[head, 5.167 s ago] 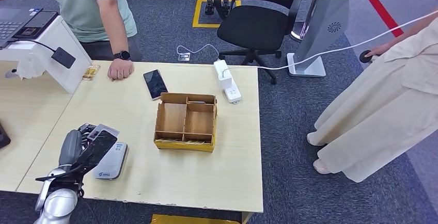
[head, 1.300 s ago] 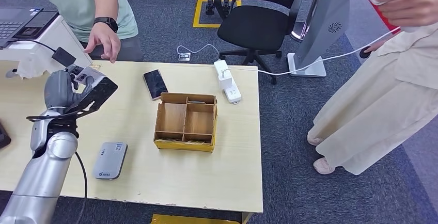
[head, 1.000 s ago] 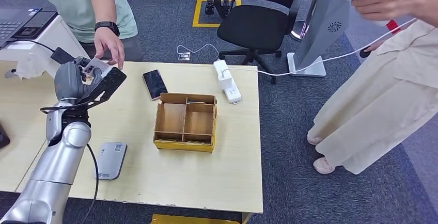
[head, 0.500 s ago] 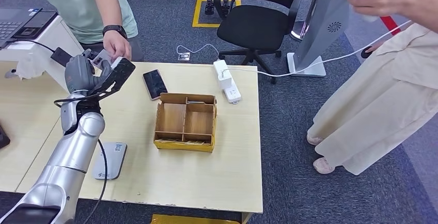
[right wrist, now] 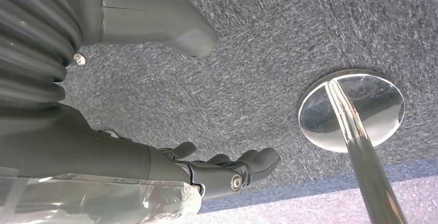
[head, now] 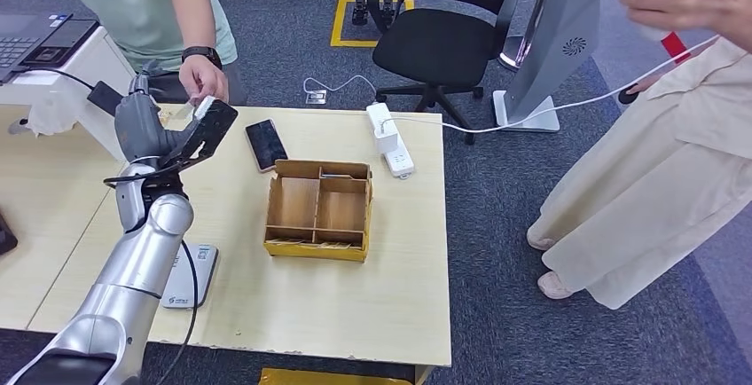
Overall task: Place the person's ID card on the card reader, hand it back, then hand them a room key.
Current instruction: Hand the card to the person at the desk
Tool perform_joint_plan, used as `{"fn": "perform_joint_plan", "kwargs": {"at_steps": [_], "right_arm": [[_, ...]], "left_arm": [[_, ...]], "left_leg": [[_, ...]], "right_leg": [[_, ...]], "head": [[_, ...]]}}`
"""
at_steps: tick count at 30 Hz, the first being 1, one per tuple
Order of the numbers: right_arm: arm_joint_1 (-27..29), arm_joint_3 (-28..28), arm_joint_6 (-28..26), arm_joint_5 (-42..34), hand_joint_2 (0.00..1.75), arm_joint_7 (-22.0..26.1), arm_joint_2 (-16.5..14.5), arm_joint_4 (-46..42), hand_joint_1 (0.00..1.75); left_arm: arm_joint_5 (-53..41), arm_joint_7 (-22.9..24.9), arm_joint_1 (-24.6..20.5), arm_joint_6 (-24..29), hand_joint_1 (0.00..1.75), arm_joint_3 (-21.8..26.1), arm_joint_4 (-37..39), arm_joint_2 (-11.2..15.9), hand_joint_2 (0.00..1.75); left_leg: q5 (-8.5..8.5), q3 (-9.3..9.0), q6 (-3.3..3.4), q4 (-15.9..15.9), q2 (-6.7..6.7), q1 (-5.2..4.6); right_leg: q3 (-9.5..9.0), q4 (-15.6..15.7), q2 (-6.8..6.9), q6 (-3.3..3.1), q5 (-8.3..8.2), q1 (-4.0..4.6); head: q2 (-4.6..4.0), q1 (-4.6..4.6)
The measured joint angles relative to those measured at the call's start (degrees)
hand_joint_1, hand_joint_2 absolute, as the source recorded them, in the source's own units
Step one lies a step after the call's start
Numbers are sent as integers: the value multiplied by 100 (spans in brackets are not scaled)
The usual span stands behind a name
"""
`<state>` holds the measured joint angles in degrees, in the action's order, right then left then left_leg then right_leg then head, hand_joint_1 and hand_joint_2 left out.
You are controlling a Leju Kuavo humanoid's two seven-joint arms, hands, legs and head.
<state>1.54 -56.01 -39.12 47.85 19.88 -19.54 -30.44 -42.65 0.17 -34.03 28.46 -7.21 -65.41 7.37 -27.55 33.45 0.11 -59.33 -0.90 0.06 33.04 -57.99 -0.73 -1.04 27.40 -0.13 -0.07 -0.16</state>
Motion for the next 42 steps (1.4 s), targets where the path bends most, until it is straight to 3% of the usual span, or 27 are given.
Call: {"fn": "perform_joint_plan", "kwargs": {"at_steps": [16,22,31,42], "right_arm": [[-4,9,-1,-10,175,15,0,34,0],[-5,8,-1,-12,175,55,0,34,0],[0,-4,-1,-46,175,68,0,27,0],[1,-6,1,-102,175,50,1,-23,0]], "left_arm": [[38,-149,2,210,0,3,-2,-22,175],[-118,-168,83,218,0,4,-99,113,175],[-163,-554,1107,162,0,190,-843,624,175],[-481,-700,1852,166,0,351,-1568,748,175]], "left_leg": [[0,1,0,0,-1,0],[0,1,0,1,0,0],[-2,1,-3,7,6,0],[-2,1,-3,7,3,0]], "right_leg": [[0,-1,2,0,0,0],[-1,-3,0,0,0,0],[5,-3,-9,-4,6,0],[2,-3,-5,-4,5,0]], "head": [[0,1],[0,1],[0,0],[0,0]]}}
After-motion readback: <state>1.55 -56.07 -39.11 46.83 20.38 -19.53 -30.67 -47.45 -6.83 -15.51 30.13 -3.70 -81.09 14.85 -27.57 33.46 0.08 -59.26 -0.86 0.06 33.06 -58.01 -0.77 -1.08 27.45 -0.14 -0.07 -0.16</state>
